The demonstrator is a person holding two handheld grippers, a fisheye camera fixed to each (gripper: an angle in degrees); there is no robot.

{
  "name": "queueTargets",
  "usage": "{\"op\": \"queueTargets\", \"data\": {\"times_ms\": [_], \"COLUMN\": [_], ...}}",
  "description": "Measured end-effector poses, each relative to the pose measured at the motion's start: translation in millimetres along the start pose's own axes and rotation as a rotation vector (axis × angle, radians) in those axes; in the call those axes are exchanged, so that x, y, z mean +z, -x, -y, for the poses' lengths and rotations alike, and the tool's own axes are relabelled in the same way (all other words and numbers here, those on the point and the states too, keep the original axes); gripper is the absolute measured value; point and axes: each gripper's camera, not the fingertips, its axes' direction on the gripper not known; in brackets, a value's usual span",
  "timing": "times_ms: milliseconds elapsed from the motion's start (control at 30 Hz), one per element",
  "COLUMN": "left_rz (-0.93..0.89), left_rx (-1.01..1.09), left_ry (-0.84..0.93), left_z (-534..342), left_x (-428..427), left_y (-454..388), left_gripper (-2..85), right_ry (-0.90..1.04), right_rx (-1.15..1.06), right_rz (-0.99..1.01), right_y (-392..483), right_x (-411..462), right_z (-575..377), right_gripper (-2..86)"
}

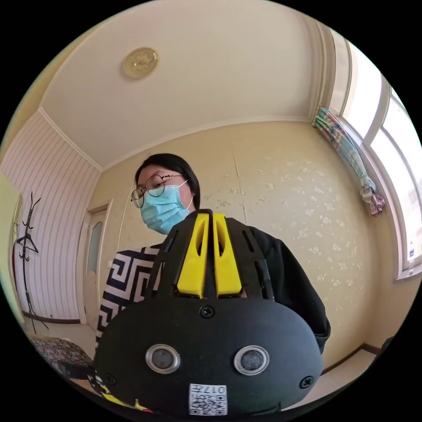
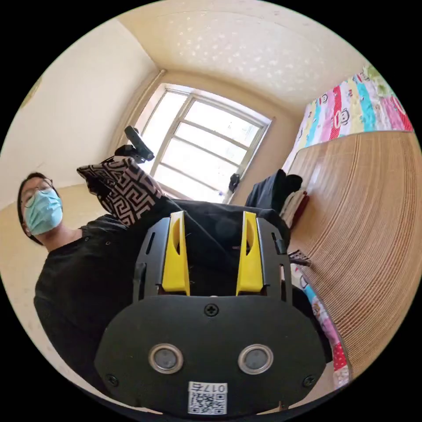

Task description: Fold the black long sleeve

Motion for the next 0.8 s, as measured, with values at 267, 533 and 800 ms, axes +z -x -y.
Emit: {"op": "queueTargets", "data": {"times_ms": [267,533,800], "left_rz": [0.172,0.139,0.078], "left_rx": [0.045,0.084,0.058], "left_ry": [-0.113,-0.208,-0.24], "left_z": [-7.4,-12.5,-4.7], "left_x": [-11.6,-25.5,-33.6], "left_y": [-70.6,-90.4,-93.5], "left_gripper": [-1.0,-0.9,-1.0], "right_ry": [0.064,-0.054,0.063], "right_rx": [-0.309,-0.165,-0.089], "right_rz": [0.375,0.141,0.061], "right_y": [35.2,24.1,17.2], "right_x": [-2.9,6.0,41.1], "right_z": [-23.2,-2.1,38.3], "right_gripper": [13.8,17.1,15.1]}}
